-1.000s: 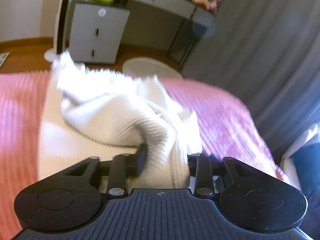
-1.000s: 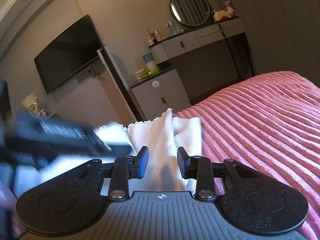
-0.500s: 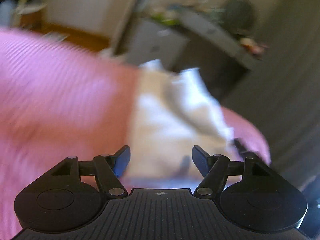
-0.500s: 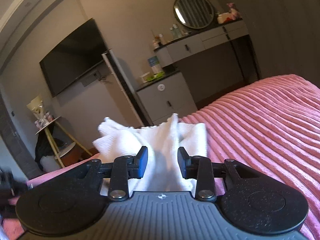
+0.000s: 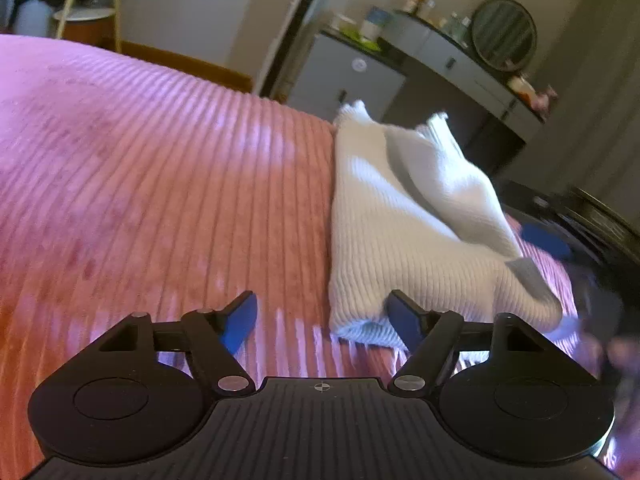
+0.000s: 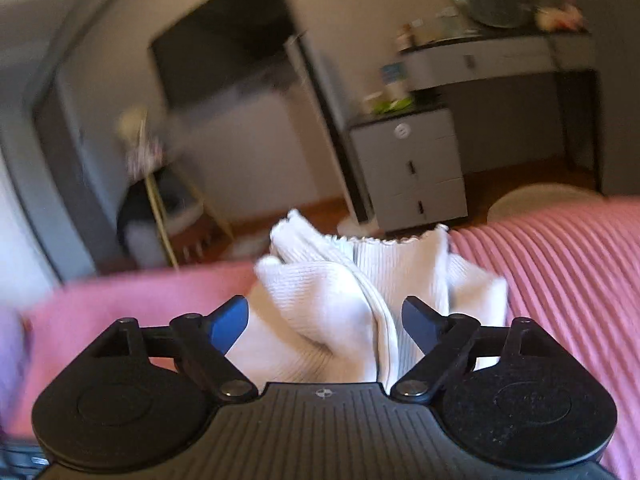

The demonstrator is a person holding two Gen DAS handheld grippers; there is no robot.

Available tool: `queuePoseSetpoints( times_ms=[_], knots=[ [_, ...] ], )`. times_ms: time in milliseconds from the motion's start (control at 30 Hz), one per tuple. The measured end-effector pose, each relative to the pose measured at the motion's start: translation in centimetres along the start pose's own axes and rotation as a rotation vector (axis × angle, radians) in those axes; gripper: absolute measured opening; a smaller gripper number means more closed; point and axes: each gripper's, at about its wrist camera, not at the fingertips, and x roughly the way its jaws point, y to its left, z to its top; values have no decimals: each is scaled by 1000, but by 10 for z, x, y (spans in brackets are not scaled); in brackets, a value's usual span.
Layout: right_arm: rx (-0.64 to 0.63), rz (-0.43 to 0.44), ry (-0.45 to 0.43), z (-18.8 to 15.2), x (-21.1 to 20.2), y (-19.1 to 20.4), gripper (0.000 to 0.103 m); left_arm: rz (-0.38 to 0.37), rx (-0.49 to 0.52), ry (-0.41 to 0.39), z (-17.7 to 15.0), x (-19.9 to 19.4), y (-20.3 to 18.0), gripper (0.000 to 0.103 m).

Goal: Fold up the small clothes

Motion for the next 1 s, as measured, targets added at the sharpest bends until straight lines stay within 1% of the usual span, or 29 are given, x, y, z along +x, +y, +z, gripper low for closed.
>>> queuePoseSetpoints(
  times_ms=[67, 133, 200, 233, 267, 300, 333, 367, 400, 467, 533, 567, 633, 667, 700, 733, 767, 800, 833, 867, 900, 933, 1000],
  knots=[
    [2, 9, 81, 7, 19, -2, 89, -17, 21, 22, -2, 0, -2, 80],
    [-9, 31, 143, 11, 33, -1, 88, -13, 42, 18, -3, 2, -2, 82],
    [-18, -9, 192, 9, 42, 2, 76, -12, 41, 14, -4, 3, -1, 82],
    [-18, -34, 212, 6, 44, 3, 64, -17, 30, 14, -4, 3, 0, 82],
    [-14, -54, 209, 2, 43, 4, 52, -23, 17, 13, -4, 3, 3, 82],
    [-3, -63, 199, 2, 42, 4, 48, -28, 4, 13, -4, 3, 4, 82],
    [7, -62, 190, 3, 40, 4, 35, -31, -9, 12, -4, 3, 6, 82],
    [10, -71, 179, 4, 36, 4, 16, -32, -18, 9, -4, 3, 7, 82],
    [0, -87, 160, 6, 32, 7, 16, -31, -25, 3, -4, 2, 7, 82],
    [-43, -117, 84, 12, 17, 13, 15, -33, -36, -9, -3, 1, 8, 82],
    [-57, -143, -2, 15, 3, 16, 15, -39, -44, -18, -2, -1, 8, 83],
    [-71, -161, -25, 14, -1, 16, 15, -48, -47, -18, -2, -1, 9, 83],
    [-63, -197, -32, 10, 1, 10, 17, -70, -52, -13, -2, -1, 8, 83],
    [-50, -223, -19, 6, 6, 4, 23, -69, -49, -13, -3, 0, 7, 83],
    [-51, -284, 2, 3, 11, -2, 27, -57, -40, -11, -4, 1, 6, 83],
    [-63, -353, 14, 0, 12, -5, 28, -45, -27, -9, -5, 2, 5, 83],
    [-59, -379, 9, -3, 7, -6, 30, -44, -19, -9, -5, 2, 4, 83],
    [-27, -364, -4, -5, -4, -7, 32, -45, -18, -11, -5, 2, 4, 83],
    [34, -329, -25, -8, -18, -8, 42, -45, -20, -10, -5, 3, 4, 83],
    [103, -285, -54, -14, -36, -8, 59, -47, -22, -9, -5, 3, 5, 83],
    [158, -247, -77, -21, -52, -9, 66, -46, -22, -8, -5, 4, 5, 83],
    [215, -211, -95, -31, -66, -7, 70, -45, -21, -8, -5, 5, 4, 83],
    [336, -140, -101, -52, -85, -7, 71, -40, -12, -9, -5, 5, 3, 83]
  ],
)
